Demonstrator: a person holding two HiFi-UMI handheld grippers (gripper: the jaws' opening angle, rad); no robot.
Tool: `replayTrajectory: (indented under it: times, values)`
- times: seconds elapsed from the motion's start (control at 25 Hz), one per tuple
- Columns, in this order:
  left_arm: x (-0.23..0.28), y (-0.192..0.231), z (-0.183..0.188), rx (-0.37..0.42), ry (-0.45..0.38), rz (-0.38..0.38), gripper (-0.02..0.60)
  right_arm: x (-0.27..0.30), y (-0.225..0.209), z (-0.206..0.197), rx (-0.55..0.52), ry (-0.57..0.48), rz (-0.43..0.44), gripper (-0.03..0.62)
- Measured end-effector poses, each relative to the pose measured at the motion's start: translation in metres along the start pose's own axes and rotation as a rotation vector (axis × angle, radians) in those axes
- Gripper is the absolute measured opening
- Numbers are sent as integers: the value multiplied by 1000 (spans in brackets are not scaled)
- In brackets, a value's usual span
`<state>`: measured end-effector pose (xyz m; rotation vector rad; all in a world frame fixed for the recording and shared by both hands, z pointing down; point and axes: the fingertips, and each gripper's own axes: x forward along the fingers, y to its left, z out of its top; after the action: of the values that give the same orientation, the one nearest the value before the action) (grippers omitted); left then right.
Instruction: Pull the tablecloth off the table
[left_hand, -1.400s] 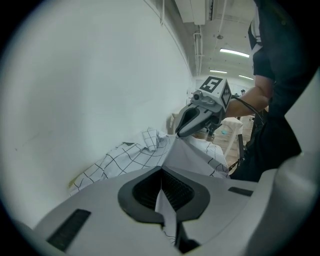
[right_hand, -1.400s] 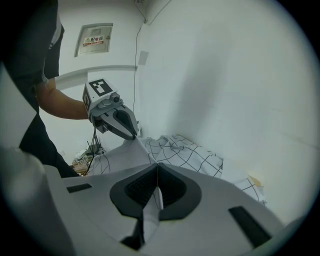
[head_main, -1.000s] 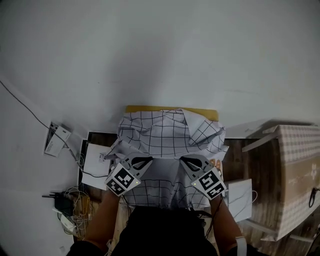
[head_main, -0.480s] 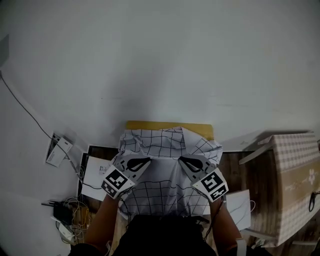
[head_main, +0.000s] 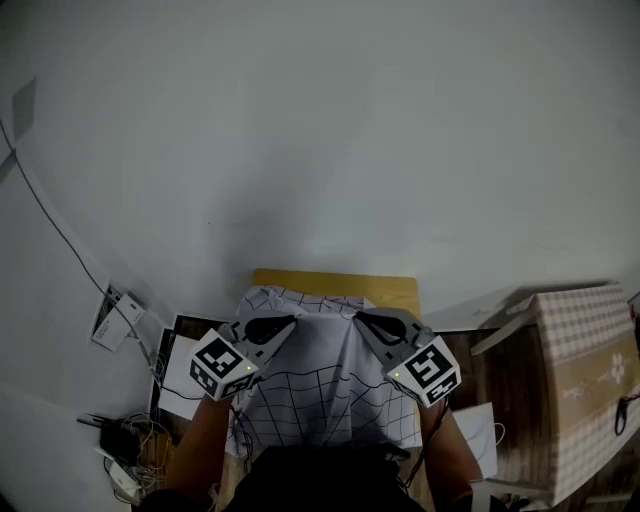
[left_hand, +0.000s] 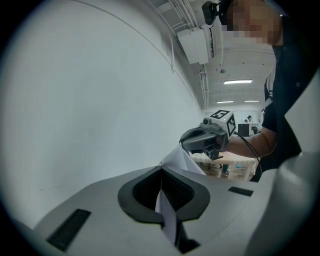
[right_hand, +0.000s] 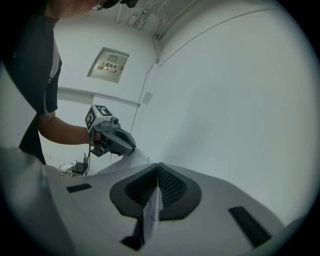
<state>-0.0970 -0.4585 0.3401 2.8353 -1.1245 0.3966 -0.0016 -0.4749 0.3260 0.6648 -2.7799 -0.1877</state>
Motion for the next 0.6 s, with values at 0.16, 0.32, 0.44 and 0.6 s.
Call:
replayTrajectory:
  times: [0.16, 0.32, 0.44, 0.6]
  values:
    - [-5, -1, 14, 3, -24, 2, 12, -8, -1, 11, -3, -28, -4, 20]
    - [-10, 2, 32, -2, -68, 5, 12, -12, -4, 28, -12, -62, -12, 20]
    - [-14, 3, 51, -7, -125, 3, 12, -16, -9, 41, -4, -96, -19, 21]
    - [-15, -3, 85, 28, -185, -27, 12, -28, -24, 60, 14, -142, -49, 21]
